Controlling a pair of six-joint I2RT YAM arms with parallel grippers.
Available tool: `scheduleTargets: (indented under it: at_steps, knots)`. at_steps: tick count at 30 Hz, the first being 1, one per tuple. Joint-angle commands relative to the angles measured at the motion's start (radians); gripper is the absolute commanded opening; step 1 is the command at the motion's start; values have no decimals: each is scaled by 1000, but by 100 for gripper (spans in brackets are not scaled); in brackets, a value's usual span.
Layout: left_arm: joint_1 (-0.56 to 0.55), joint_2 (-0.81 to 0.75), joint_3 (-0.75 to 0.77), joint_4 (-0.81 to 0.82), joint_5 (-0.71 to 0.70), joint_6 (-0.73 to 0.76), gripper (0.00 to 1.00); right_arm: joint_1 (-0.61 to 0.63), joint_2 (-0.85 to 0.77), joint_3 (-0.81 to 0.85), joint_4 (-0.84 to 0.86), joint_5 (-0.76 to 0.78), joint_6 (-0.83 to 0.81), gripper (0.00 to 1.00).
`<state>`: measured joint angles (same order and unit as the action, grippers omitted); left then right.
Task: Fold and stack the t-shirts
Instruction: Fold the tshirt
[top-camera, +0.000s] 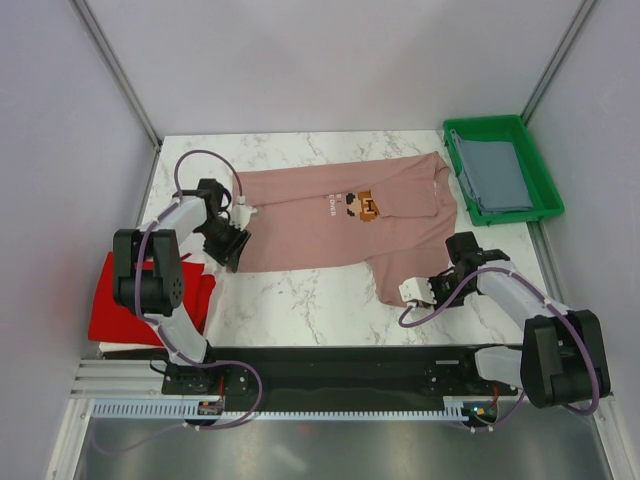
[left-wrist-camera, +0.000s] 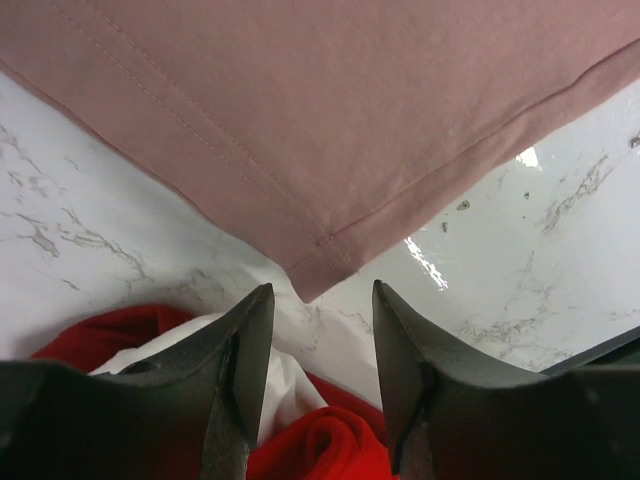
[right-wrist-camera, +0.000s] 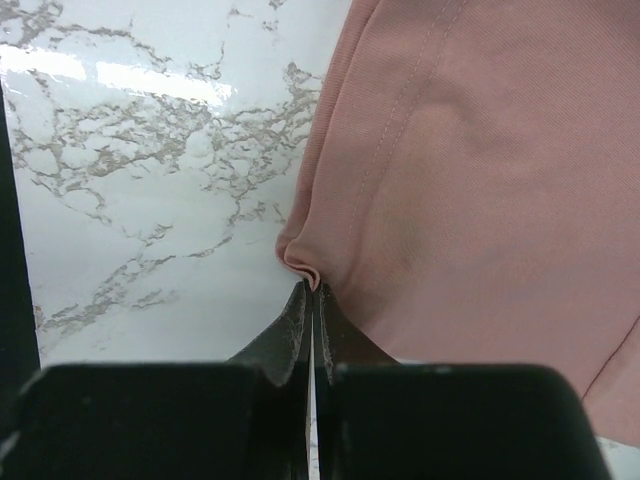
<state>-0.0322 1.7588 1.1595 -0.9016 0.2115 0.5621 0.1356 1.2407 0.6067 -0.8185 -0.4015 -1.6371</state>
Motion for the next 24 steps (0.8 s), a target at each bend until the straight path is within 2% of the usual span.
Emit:
scheduleTargets:
  at_steps: [1,5,18,24]
  knots:
    - [3,25,48,21,5,1,51,4,-21,7,-1,-16,16,0]
    - [3,24,36,18,3,4,46,5,-33,2,-1,-11,26,0]
    - [0,33,0,15,-12,15,48,5,-47,-10,13,-17,56,0]
    - [-3,53,-1,23,-8,7,40,5,-53,-2,24,-20,94,0]
